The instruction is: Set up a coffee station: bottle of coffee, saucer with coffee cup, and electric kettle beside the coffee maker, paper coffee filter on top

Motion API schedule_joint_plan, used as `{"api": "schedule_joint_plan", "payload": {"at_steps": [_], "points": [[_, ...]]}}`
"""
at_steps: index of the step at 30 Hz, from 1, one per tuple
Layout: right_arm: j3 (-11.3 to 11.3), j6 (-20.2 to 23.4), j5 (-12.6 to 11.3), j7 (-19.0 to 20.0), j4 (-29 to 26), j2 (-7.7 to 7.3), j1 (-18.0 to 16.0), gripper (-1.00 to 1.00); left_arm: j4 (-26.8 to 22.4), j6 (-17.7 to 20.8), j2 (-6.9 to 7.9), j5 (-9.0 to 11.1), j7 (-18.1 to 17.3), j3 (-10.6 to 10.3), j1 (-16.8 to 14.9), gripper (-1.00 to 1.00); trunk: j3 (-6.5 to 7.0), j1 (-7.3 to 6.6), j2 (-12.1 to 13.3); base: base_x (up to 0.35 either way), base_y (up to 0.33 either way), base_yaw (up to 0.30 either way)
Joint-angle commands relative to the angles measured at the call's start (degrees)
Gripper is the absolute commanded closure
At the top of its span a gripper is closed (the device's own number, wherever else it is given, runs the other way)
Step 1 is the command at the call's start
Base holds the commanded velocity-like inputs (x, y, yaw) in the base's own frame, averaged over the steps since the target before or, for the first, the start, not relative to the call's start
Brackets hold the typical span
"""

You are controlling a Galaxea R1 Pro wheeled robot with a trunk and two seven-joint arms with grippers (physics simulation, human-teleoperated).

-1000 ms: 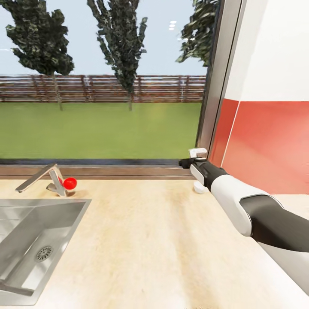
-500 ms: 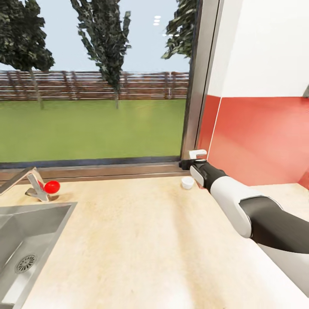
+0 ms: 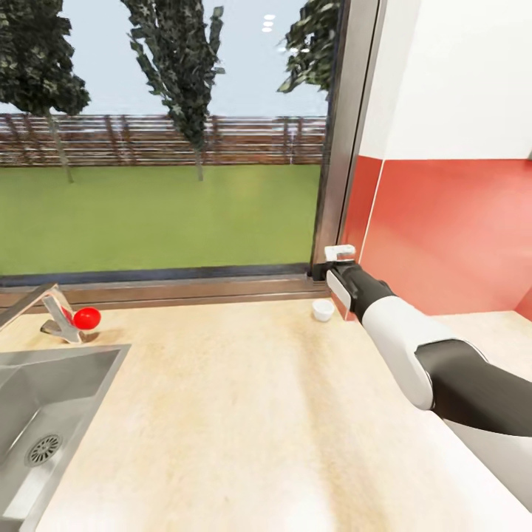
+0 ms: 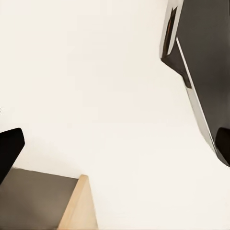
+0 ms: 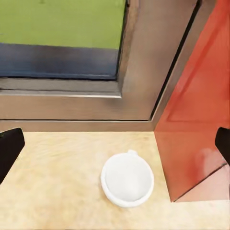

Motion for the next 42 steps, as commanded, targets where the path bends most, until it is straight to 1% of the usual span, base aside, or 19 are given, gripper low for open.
{"api": "schedule_joint_plan", "payload": {"at_steps": [1,5,7,9,14,19,25,28,31,35,42], "points": [[0.4,1.3,-0.5,-0.6,-1.9,-0.07,0.0,-1.0,-0.1,-0.1,-0.1,-1.9,0.1,0.5,0.0,-1.0,-0.21,0.03,-0.1,0.0,0.0,0.0],[0.5,3.3,-0.5,-1.0,-6.3,-0.36,0.0,-1.0,-0.1,0.0,-0.31,-5.1,0.1,0.6,-0.1,-1.0,-0.56,0.03,-0.1,0.0,0.0,0.0],[0.5,3.4,-0.5,-1.0,-6.5,-0.5,0.0,-1.0,-0.1,0.0,-0.35,-5.2,0.2,0.6,-0.1,-1.0,-0.66,0.03,-0.1,0.0,0.0,0.0],[0.5,3.5,-0.5,-1.0,-6.3,-0.59,0.0,-1.0,-0.1,0.0,-0.37,-5.4,0.2,0.5,-0.1,-1.0,-0.7,0.03,-0.1,0.0,0.0,0.0],[0.1,3.6,-0.5,-2.1,-3.7,-0.68,0.0,-1.0,-0.1,0.1,-0.48,-5.3,0.2,0.5,-0.1,-1.0,-0.73,0.03,-0.1,0.0,0.0,0.0],[-0.2,3.7,-0.6,-4.1,-3.3,-0.66,-0.1,-1.0,-0.1,0.1,-0.62,-5.3,0.2,0.5,-0.1,-1.0,-0.73,0.03,-0.1,0.0,0.0,0.0],[-0.1,3.6,-0.7,-4.4,-2.7,-0.52,-0.1,-1.0,-0.1,0.1,-0.57,-5.3,0.2,0.5,-0.1,-1.0,-0.73,0.03,-0.1,0.0,0.0,0.0],[0.1,2.1,-0.7,-4.3,1.8,-0.33,-0.1,-1.0,-0.1,0.1,-0.53,-5.3,0.2,0.5,0.0,-1.0,-0.73,0.03,-0.1,0.0,0.0,0.0],[0.1,-0.3,-0.7,-4.3,4.2,-0.3,-0.1,-1.0,-0.1,0.1,-0.49,-5.3,0.2,0.6,0.0,-1.0,-0.73,0.03,-0.1,0.0,0.0,0.0],[0.2,-1.3,-0.7,-4.0,5.0,-0.29,-0.1,-1.0,0.0,0.0,-0.48,-5.3,0.2,0.5,0.0,-1.0,-0.73,0.03,-0.1,0.0,0.0,0.0],[0.2,-1.4,-0.7,-3.7,5.5,-0.21,-0.1,-1.0,0.0,0.0,-0.43,-5.3,0.3,0.6,0.0,-1.0,-0.73,0.03,-0.1,0.0,0.0,0.0]]}}
